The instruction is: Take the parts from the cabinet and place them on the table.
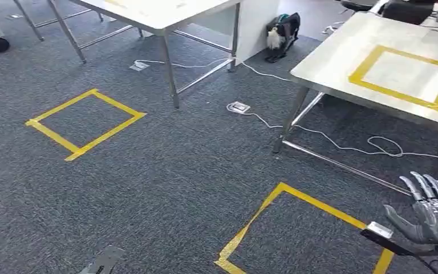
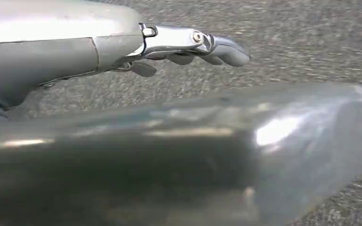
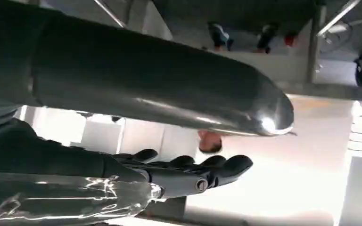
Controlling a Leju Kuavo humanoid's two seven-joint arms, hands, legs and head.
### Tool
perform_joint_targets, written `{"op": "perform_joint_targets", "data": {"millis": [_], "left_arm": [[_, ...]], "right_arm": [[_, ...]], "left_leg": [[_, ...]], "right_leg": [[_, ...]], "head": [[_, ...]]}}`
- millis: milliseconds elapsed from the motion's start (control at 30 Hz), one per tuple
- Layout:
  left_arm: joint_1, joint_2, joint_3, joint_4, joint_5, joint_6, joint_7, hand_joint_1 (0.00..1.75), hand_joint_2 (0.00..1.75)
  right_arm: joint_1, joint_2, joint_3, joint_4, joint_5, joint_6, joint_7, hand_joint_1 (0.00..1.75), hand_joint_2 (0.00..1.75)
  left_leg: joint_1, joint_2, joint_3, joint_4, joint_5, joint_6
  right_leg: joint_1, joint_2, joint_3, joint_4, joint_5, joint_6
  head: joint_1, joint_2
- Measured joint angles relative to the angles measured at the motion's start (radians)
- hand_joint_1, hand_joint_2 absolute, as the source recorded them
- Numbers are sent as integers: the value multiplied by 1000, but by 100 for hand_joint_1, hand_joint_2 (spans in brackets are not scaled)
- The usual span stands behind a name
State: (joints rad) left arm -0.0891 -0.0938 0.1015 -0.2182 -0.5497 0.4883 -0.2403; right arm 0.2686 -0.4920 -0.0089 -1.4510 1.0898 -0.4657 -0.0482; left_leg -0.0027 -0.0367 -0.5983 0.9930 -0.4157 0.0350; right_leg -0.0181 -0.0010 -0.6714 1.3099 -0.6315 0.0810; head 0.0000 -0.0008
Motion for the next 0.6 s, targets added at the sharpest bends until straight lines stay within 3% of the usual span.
{"op": "perform_joint_targets", "data": {"millis": [33,67,100,133,167,200,300,333,367,400,433,500,533,567,600], "left_arm": [[3,0,3,0,-1,0,0,0,0],[4,0,5,0,-1,0,0,0,0],[4,0,8,0,-2,0,-1,0,0],[4,0,11,0,-2,0,-1,0,0],[4,-2,13,0,-3,0,-2,0,0],[3,-1,16,0,-4,1,-2,0,0],[11,-1,22,0,-8,2,-2,0,0],[13,1,23,0,-8,2,-2,0,0],[14,0,23,0,-8,4,-2,0,0],[12,0,24,0,-9,4,-2,0,0],[9,-1,26,0,-9,5,-1,0,0],[9,-4,29,0,-9,6,-2,0,0],[13,-4,35,0,-8,8,-2,0,0],[17,-5,40,0,-8,10,-2,0,0],[19,-5,43,0,-8,12,-2,0,0]], "right_arm": [[1,22,-27,34,-14,9,-21,0,0],[-1,41,-55,67,-20,11,-43,0,0],[-2,61,-84,100,-22,11,-63,0,0],[-2,79,-112,127,-23,11,-77,0,0],[-6,96,-136,151,-24,12,-85,0,0],[-10,115,-160,178,-25,15,-91,0,0],[-25,169,-228,248,-21,15,-116,0,0],[-26,181,-242,259,-20,15,-121,0,0],[-33,191,-257,274,-20,16,-121,0,0],[-39,206,-274,294,-23,16,-120,0,0],[-48,224,-300,328,-29,16,-125,0,0],[-74,264,-373,415,-45,10,-153,0,0],[-92,285,-420,475,-52,1,-174,0,0],[-111,302,-462,531,-56,-8,-192,0,0],[-125,317,-504,585,-61,-17,-201,0,0]], "left_leg": [[-1,-15,0,0,0,0],[-1,-29,1,1,0,0],[-1,-43,2,1,1,-1],[-1,-56,3,2,2,-2],[0,-68,3,3,3,-5],[-6,-81,-2,8,4,-13],[3,-110,-11,-1,18,-34],[2,-115,-14,1,17,-37],[-4,-52,-20,17,1,-40],[-6,-10,-45,68,-35,-45],[-5,11,-81,143,-74,-49],[-3,24,-151,292,-132,-52],[-3,25,-159,313,-129,-52],[-3,25,-143,286,-105,-50],[-4,28,-108,223,-70,-47]], "right_leg": [[0,0,-4,-4,15,-3],[0,2,14,-50,51,-6],[0,8,52,-135,101,-9],[-3,29,93,-225,145,-11],[-8,77,124,-291,153,-12],[-11,89,131,-310,145,-11],[-1,62,136,-300,150,-23],[-7,49,137,-306,154,-31],[-6,37,139,-308,157,-36],[-5,26,139,-308,156,-42],[-3,12,138,-308,156,-44],[1,-19,137,-308,154,-48],[1,-33,137,-308,154,-48],[2,-45,137,-308,154,-48],[2,-58,138,-308,154,-47]], "head": [[1,0],[-1,0],[0,0],[1,0],[0,0],[-1,0],[-1,0],[-2,0],[-3,0],[-12,0],[-10,0],[-10,0],[-11,0],[-11,0],[-11,0]]}}
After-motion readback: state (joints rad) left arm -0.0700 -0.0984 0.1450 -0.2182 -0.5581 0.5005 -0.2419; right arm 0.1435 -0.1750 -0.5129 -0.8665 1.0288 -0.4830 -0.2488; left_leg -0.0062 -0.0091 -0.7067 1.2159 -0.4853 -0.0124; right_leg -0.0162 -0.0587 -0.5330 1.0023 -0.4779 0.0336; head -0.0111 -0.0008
